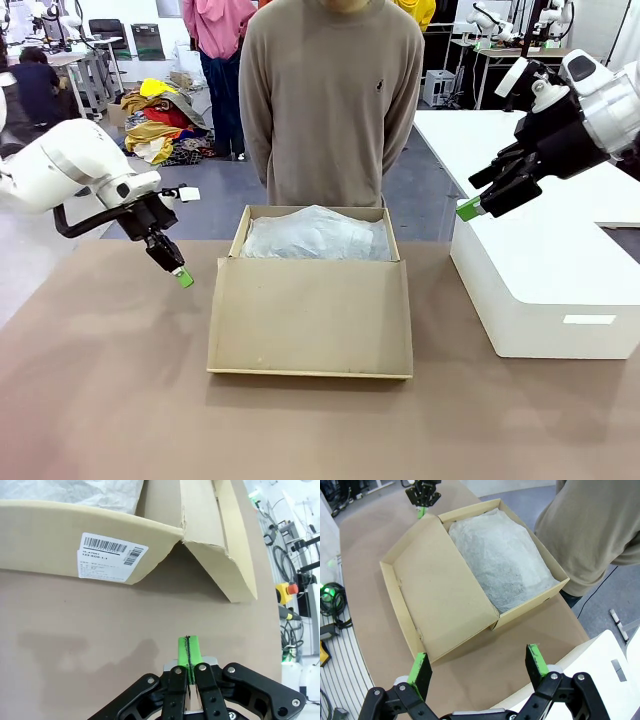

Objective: Pack the shoes into the box.
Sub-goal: Close the Shoes Box.

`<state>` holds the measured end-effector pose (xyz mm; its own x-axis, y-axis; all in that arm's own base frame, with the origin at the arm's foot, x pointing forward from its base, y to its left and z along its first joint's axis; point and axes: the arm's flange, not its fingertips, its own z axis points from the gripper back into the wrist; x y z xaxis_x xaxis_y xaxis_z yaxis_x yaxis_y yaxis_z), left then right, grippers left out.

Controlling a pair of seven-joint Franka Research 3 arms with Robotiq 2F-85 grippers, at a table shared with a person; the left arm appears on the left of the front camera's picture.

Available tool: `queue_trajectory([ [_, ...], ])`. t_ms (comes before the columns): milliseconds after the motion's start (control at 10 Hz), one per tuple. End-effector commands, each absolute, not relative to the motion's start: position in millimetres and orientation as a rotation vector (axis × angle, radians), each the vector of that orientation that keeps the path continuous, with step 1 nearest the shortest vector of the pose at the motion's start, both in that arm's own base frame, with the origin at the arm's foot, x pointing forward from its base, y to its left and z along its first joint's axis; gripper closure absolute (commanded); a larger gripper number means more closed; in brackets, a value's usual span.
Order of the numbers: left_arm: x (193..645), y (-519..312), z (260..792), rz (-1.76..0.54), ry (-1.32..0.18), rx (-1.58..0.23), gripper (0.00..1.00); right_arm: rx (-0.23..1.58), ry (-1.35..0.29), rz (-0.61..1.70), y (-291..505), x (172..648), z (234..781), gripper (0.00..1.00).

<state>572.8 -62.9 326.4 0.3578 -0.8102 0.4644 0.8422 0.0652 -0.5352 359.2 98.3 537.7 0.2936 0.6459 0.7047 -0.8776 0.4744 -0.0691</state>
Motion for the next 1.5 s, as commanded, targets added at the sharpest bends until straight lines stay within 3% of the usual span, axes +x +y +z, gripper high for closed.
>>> queue_trajectory([
  [0, 579, -65, 321, -1.27, -0.081, -0.881, 1.0, 0.383, -0.759, 1.057, 98, 362, 537, 0.0],
  [1400, 574, -108, 279, -1.214, -0.146, -0.998, 1.0, 0.383, -0.759, 1.057, 98, 362, 537, 0.0],
])
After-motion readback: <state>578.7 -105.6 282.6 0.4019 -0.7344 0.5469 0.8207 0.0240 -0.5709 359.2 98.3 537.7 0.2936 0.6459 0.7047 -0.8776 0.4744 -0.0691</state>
